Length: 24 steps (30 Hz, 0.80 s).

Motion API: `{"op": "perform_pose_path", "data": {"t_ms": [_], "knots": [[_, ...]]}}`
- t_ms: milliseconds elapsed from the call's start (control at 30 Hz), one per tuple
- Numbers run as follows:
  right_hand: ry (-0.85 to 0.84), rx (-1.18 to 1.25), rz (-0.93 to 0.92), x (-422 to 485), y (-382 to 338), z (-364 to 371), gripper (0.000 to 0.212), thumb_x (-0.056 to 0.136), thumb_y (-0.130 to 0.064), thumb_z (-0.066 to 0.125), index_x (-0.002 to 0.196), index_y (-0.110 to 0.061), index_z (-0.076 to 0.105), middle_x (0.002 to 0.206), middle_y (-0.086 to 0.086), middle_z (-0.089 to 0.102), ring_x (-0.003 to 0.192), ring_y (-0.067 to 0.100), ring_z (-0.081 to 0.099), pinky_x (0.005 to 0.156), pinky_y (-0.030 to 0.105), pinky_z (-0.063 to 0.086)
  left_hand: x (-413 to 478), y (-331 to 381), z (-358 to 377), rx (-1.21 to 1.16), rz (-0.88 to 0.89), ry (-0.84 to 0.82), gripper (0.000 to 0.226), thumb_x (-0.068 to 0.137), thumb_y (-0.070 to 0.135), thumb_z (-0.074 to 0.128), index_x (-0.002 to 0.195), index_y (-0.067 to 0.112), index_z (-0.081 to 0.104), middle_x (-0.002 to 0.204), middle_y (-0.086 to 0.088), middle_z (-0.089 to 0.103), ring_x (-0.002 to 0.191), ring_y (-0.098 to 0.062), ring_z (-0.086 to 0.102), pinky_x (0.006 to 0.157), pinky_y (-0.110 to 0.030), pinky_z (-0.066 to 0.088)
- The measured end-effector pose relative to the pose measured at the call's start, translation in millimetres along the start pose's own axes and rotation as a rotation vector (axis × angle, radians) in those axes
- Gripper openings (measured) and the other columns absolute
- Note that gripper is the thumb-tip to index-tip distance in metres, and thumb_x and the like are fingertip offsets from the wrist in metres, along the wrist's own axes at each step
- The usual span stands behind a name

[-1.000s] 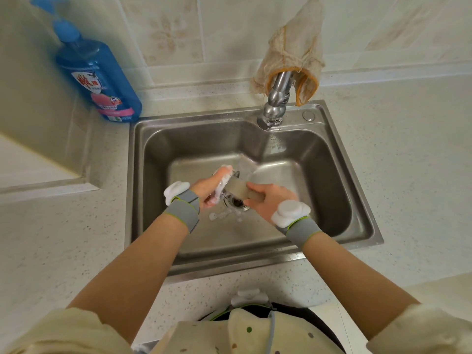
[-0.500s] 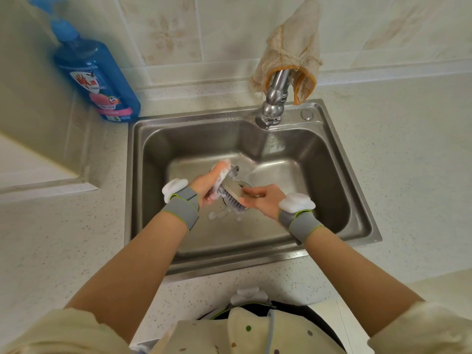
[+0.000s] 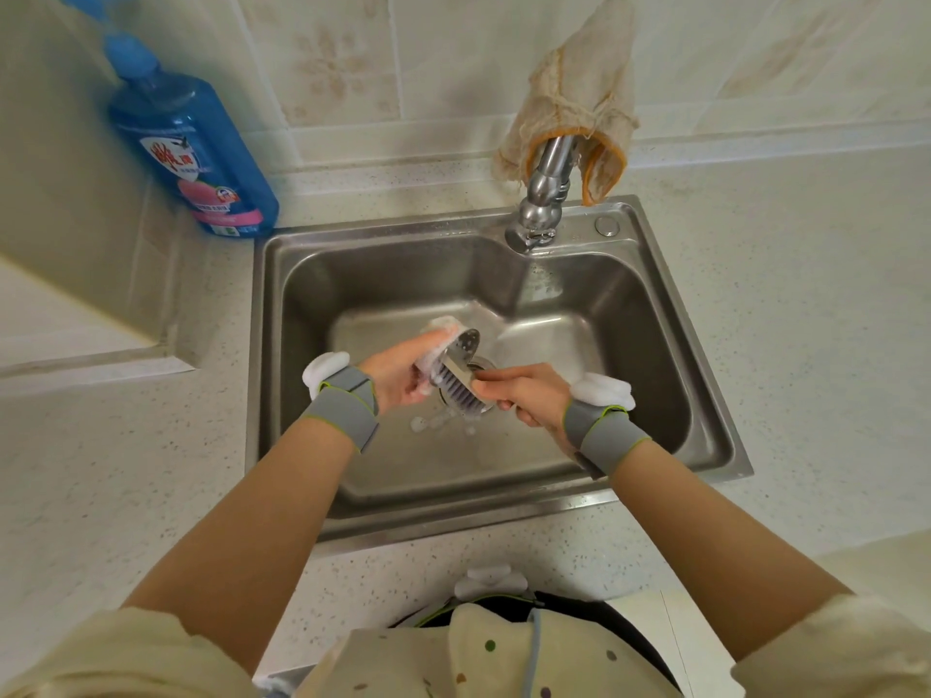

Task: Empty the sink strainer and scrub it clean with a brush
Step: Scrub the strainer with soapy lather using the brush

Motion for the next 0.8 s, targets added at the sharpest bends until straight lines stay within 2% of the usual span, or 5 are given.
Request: {"op": "perform_pose_path", "data": {"t_ms": [100, 233, 367, 633, 800], "knots": [[-0.024, -0.046, -0.007, -2.2, -0.1, 5.8, 0.043, 0.085, -0.029, 0.066, 0.125, -0.017, 0.062, 0.064, -0.002, 0.053, 0.047, 0.009, 0.041, 0.041, 0.011, 0.031, -2.6, -0.7, 0.2, 0.085, -0.067, 0.016, 0.055, 0.077, 0.07, 0.042, 0.052, 0.021, 0.038, 0.036, 0.006, 0.036, 0.03, -0.007, 0.023, 0.036, -0.012, 0.014], [0.213, -0.828, -0.174, -9.3, -18.7, -7.6, 0.052, 0.086, -0.045, 0.058, 0.136, -0.037, 0.045, 0.13, -0.002, 0.06, 0.119, 0.024, 0.057, 0.097, 0.029, 0.045, 0.1, -11.7, 3.6, 0.073, -0.181, 0.096, 0.055, 0.068, 0.074, 0.044, 0.052, 0.021, 0.041, 0.038, 0.005, 0.039, 0.028, -0.008, 0.022, 0.036, -0.01, 0.015], [0.366, -1.176, -0.334, -24.6, -32.5, -4.2, 0.046, 0.095, -0.043, 0.043, 0.14, -0.037, 0.032, 0.122, 0.004, 0.058, 0.109, 0.03, 0.059, 0.083, 0.035, 0.047, 6.8, -12.3, 10.6, -0.11, -0.176, 0.149, 0.056, 0.069, 0.077, 0.04, 0.06, 0.022, 0.042, 0.049, 0.003, 0.034, 0.031, -0.007, 0.022, 0.036, -0.009, 0.015], [0.021, -0.103, -0.018, -3.5, -0.3, 2.1, 0.045, 0.084, -0.025, 0.069, 0.126, -0.014, 0.061, 0.069, -0.002, 0.055, 0.044, 0.003, 0.043, 0.043, 0.011, 0.032, 1.9, -5.6, 8.1, -0.011, -0.17, 0.166, 0.054, 0.074, 0.072, 0.045, 0.054, 0.023, 0.036, 0.033, 0.006, 0.033, 0.026, -0.007, 0.023, 0.035, -0.01, 0.016], [0.214, -0.922, -0.196, -8.4, -22.4, -14.7, 0.05, 0.089, -0.043, 0.055, 0.137, -0.039, 0.043, 0.131, -0.003, 0.058, 0.12, 0.022, 0.055, 0.097, 0.029, 0.044, 2.7, -11.8, 11.6, 0.009, -0.219, 0.131, 0.051, 0.073, 0.071, 0.045, 0.061, 0.021, 0.037, 0.044, 0.003, 0.034, 0.026, -0.007, 0.024, 0.035, -0.009, 0.016]]}}
Point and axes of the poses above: each hand's wrist, its own x-axis towards the middle knuckle, its own z-axis out of the palm, y = z × x, the point moved 5 cm from there along x, towards the middle knuckle
